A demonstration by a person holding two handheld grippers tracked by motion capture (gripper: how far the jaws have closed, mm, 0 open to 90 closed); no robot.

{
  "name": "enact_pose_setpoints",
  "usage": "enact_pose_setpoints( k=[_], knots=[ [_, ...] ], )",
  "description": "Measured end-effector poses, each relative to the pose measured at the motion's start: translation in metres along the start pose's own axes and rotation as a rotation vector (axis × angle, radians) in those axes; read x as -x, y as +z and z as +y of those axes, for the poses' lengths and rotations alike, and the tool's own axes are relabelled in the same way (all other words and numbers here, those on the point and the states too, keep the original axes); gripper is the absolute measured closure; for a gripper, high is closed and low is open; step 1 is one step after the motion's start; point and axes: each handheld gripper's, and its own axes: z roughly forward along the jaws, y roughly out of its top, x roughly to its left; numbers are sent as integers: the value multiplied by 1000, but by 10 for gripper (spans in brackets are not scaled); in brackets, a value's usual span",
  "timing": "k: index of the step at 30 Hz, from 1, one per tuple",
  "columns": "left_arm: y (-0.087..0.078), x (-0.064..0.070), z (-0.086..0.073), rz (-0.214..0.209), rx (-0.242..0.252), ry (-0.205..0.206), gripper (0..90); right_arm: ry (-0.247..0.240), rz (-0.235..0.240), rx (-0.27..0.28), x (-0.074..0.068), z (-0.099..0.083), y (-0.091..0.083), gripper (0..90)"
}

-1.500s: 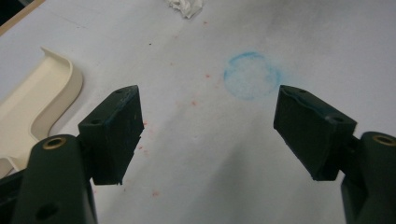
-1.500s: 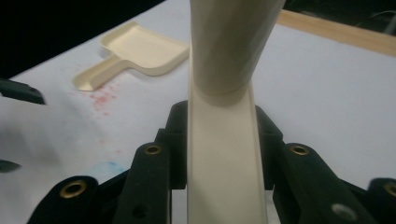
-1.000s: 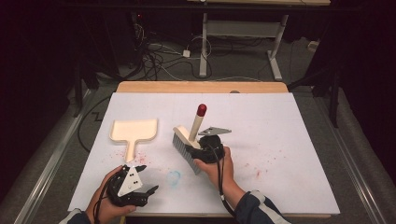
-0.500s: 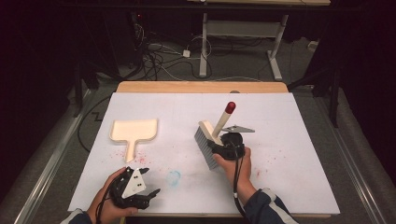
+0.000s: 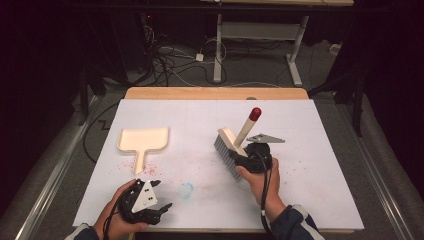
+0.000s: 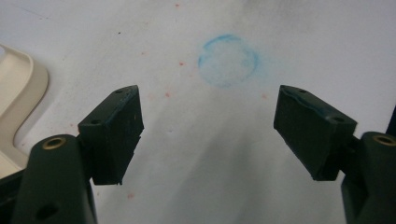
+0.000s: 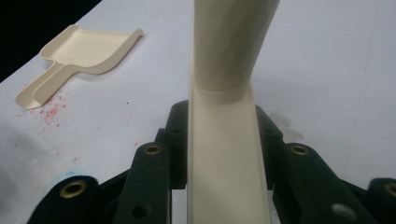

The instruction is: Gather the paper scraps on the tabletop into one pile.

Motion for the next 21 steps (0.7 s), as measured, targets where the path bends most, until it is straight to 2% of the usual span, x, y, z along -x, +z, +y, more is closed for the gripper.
enact_pose_setpoints(
  k=[4,9,14,16,18,21],
  knots=[
    [-1,-1,0,4,3,-4,229,-47,5,19,1,5,-10,674],
    [-2,-2,0,8,3,-4,229,-75,24,29,6,10,-21,674],
    [-3,-3,0,12,5,-6,229,-117,17,55,11,18,-31,674],
    [-3,-3,0,12,4,-6,229,-164,26,57,14,22,-33,674],
    [-2,-4,-1,12,5,-8,229,-253,31,44,16,28,-33,674],
    [-1,-4,0,12,1,-12,229,-361,-5,57,22,38,-30,674]
  ],
)
